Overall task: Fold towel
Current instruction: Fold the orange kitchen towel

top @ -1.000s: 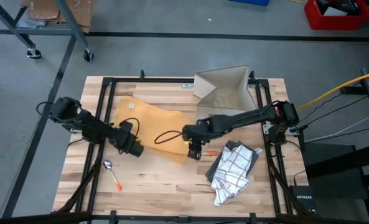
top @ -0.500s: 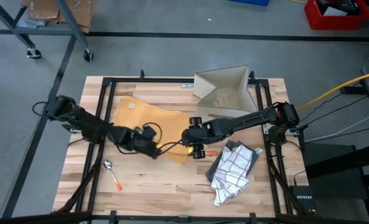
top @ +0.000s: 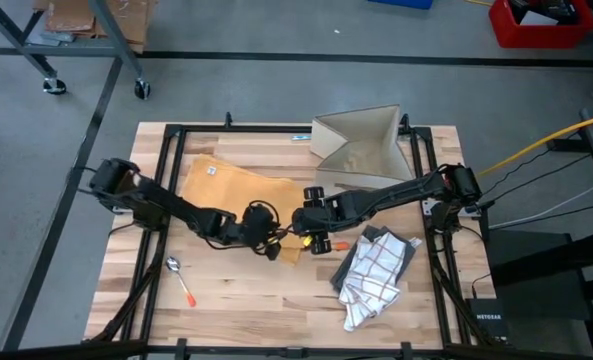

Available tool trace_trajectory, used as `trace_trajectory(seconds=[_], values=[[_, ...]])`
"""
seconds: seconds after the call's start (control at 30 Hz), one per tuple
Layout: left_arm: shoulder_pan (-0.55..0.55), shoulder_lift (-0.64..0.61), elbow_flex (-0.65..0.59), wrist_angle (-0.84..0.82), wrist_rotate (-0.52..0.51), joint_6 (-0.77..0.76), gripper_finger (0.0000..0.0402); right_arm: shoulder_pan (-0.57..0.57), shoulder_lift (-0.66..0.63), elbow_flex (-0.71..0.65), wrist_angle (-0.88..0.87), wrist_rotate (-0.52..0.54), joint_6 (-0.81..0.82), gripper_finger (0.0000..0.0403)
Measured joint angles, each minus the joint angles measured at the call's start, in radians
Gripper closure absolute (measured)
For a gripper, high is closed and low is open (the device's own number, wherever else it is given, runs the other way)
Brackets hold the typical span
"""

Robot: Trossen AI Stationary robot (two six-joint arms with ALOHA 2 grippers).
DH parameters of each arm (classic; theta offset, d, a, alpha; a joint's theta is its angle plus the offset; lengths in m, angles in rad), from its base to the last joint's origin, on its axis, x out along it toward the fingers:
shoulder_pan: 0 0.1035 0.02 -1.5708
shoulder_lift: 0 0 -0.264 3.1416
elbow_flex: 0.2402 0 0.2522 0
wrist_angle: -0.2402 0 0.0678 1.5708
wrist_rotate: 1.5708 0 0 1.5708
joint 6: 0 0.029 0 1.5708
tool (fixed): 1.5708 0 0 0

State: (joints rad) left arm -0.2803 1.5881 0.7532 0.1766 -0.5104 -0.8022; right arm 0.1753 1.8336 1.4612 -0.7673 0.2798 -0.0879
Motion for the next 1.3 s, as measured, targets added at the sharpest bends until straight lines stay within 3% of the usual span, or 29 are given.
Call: trace_trajectory(seconds=[0.17,0.3,0.57,0.87,1.03,1.3], values=[[-0.003,0.1,0.0,0.002,0.017,-0.114,0.0226,0.0,0.0,0.0,-0.004,0.001,0.0,0.0194],[-0.018,0.141,0.001,0.004,0.094,-0.169,0.0226,0.0,0.0,0.0,-0.004,0.001,-0.001,0.0194],[-0.093,0.147,0.003,-0.049,0.351,-0.172,0.0226,0.0,-0.003,0.001,-0.011,0.001,-0.001,0.0194],[-0.208,0.142,0.005,-0.2,0.683,-0.033,0.0226,0.0,-0.002,0.0,-0.018,-0.002,0.0,0.0194],[-0.256,0.137,0.01,-0.323,0.708,0.034,0.0226,0.001,-0.002,0.0,-0.019,-0.011,0.0,0.0194],[-0.272,0.134,0.014,-0.392,0.68,0.288,0.0237,0.001,-0.001,0.0,-0.019,-0.029,0.0,0.0194]])
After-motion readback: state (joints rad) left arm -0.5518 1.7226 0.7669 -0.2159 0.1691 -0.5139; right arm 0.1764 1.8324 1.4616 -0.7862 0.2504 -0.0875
